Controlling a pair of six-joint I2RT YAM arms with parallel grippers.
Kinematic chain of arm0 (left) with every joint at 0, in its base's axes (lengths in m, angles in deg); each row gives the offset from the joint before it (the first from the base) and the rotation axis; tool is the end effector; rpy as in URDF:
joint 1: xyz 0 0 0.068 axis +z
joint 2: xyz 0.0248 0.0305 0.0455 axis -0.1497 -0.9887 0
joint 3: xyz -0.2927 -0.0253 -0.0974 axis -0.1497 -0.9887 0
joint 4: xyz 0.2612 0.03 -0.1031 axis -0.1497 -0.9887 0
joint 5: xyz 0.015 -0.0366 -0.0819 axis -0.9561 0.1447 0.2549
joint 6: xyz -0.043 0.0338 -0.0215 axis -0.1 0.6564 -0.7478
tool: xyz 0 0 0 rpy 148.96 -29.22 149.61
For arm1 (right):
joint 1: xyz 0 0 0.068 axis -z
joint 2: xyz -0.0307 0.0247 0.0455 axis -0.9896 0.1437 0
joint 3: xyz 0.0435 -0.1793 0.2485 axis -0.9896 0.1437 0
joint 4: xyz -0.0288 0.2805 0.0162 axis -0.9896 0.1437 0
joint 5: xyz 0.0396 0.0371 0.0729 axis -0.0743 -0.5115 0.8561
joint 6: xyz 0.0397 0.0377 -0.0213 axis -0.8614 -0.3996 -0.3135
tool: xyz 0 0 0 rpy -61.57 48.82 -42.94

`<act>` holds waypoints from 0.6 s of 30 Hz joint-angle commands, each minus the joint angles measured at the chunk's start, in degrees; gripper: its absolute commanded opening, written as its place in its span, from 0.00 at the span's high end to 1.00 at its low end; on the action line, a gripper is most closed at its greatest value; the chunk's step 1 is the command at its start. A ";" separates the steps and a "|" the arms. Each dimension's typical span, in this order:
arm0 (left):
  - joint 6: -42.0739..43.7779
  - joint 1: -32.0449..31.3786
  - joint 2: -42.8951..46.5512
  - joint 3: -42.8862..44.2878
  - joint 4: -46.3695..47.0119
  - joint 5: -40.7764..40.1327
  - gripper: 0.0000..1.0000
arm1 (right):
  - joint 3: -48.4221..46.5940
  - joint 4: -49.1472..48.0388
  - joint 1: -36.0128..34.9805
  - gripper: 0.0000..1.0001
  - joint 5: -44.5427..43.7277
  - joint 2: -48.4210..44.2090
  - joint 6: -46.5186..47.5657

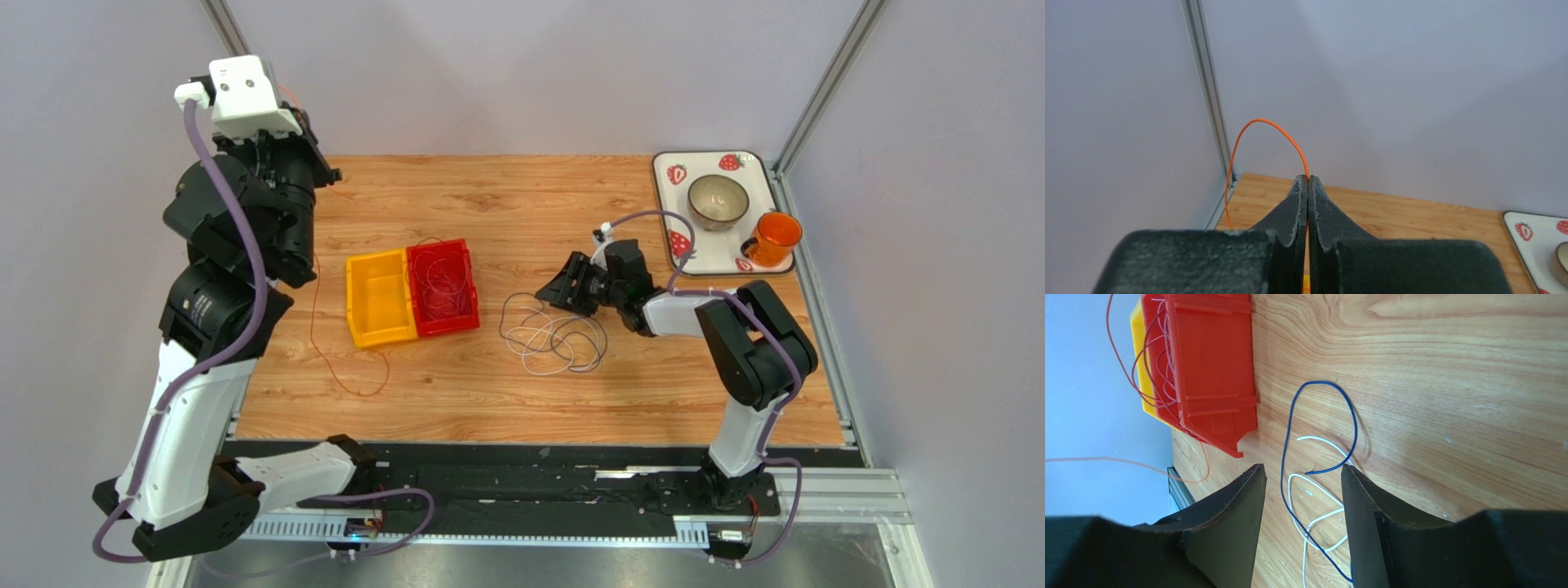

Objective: Untangle the cables

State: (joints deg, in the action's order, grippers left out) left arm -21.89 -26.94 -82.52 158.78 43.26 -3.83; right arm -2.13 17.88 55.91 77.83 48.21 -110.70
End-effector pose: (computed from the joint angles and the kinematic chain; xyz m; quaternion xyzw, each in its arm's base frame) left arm 0.1374 -0.0626 0.6328 -0.0885 0.6319 0.0083 0.7699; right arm 0.3406 0.1850 0.1600 0.0586 0.8614 0.4323 0.2603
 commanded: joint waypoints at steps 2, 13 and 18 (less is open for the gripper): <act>-0.32 5.74 -0.83 2.12 -1.27 2.12 1.00 | -1.63 1.41 0.34 0.48 -1.26 -0.45 2.04; -10.77 18.32 -7.59 -3.47 -5.34 14.95 1.00 | -1.72 1.50 0.42 0.49 -1.09 -0.36 2.13; -14.99 22.88 -10.14 -11.92 -2.53 20.50 1.00 | -1.98 1.67 0.42 0.49 -0.82 -0.19 2.04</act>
State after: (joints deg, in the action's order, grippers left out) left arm -31.63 -6.86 -90.23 151.61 39.96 10.82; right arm -2.21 20.05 56.15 77.22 48.21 -109.67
